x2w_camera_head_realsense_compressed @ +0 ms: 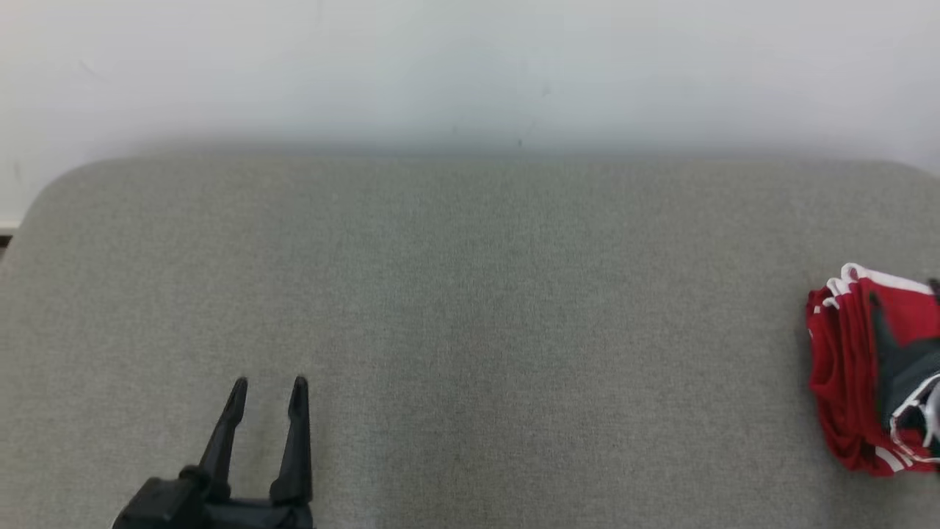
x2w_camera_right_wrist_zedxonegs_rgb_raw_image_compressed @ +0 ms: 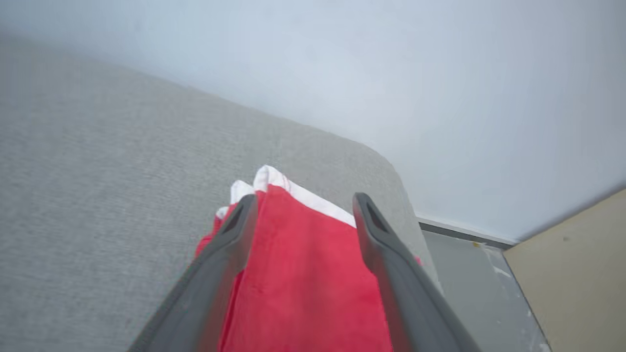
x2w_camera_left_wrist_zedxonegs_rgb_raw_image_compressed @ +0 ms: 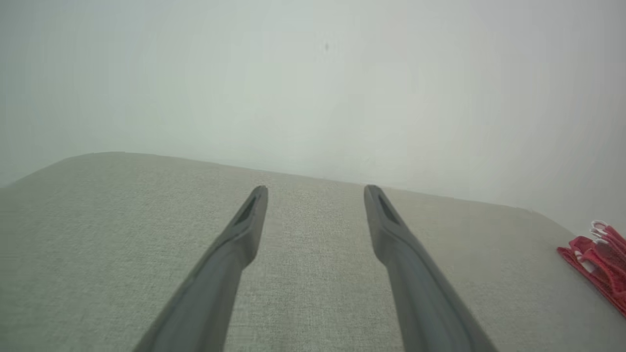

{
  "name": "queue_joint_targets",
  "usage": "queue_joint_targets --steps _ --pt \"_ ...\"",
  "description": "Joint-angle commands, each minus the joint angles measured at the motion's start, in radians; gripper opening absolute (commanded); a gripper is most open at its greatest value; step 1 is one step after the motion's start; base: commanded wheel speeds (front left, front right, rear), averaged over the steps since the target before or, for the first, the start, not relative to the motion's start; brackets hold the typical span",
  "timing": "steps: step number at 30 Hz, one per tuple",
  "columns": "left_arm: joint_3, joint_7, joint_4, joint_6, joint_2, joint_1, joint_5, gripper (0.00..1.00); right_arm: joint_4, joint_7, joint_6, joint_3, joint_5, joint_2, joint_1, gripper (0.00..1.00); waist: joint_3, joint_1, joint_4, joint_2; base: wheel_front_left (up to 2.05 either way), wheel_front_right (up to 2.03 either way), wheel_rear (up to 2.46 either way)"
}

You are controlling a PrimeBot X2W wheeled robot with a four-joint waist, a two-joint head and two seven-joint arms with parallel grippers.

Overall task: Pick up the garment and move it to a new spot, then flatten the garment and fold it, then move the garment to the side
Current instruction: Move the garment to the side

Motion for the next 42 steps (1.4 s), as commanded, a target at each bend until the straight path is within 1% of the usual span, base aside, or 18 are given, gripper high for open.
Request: queue_joint_targets --steps 1,4,9,10,14,17,21,24,29,42 --pt "0.018 -0.002 0.008 -0.001 -0.010 0.035 0.012 1.00 0.000 -0.042 0.000 0.000 0.026 0.012 0.020 1.00 -0.061 0.0001 0.005 0.0000 0.00 0.00 0.00" --pt "0.059 -0.002 0.014 0.000 -0.021 0.053 0.020 1.00 -0.038 -0.128 0.000 -0.013 0.107 0.089 0.062 1.00 -0.095 0.0001 0.002 0.0000 0.00 0.00 0.00" --pt "0.103 -0.002 0.018 -0.003 -0.038 0.085 0.021 1.00 -0.168 -0.185 0.000 -0.014 0.170 0.187 0.165 1.00 -0.133 0.0001 -0.008 0.0000 0.00 0.00 0.00" --pt "0.103 -0.002 0.018 -0.003 -0.038 0.085 0.021 1.00 -0.168 -0.185 0.000 -0.014 0.170 0.187 0.165 1.00 -0.133 0.0001 -0.008 0.0000 0.00 0.00 0.00" --pt "0.120 -0.002 0.025 -0.007 -0.044 0.105 0.026 1.00 -0.296 -0.188 0.000 -0.020 0.163 0.287 0.262 1.00 -0.153 0.0001 -0.014 0.0000 0.00 0.00 0.00" --pt "0.128 -0.002 0.034 -0.006 -0.045 0.107 0.031 1.00 -0.375 -0.164 0.000 -0.039 0.166 0.358 0.333 1.00 -0.162 0.0001 -0.014 0.0000 0.00 0.00 0.00" --pt "0.137 -0.002 0.050 -0.010 -0.046 0.110 0.034 1.00 -0.445 -0.129 0.000 -0.055 0.160 0.423 0.404 1.00 -0.171 0.0001 -0.014 0.0000 0.00 0.00 0.00" --pt "0.131 -0.002 0.075 -0.013 -0.047 0.119 0.045 1.00 -0.470 -0.112 0.000 -0.046 0.144 0.449 0.443 1.00 -0.177 0.0001 -0.014 0.0000 0.00 0.00 0.00" --pt "0.125 -0.002 0.108 -0.013 -0.046 0.129 0.051 1.00 -0.492 -0.102 0.000 -0.061 0.157 0.473 0.488 1.00 -0.189 0.0001 -0.006 0.0000 0.00 0.00 0.00" --pt "0.091 -0.002 0.131 -0.015 -0.022 0.119 0.015 1.00 -0.484 -0.096 0.000 -0.049 0.164 0.479 0.495 1.00 -0.182 0.0001 -0.007 0.0000 0.00 0.00 0.00"
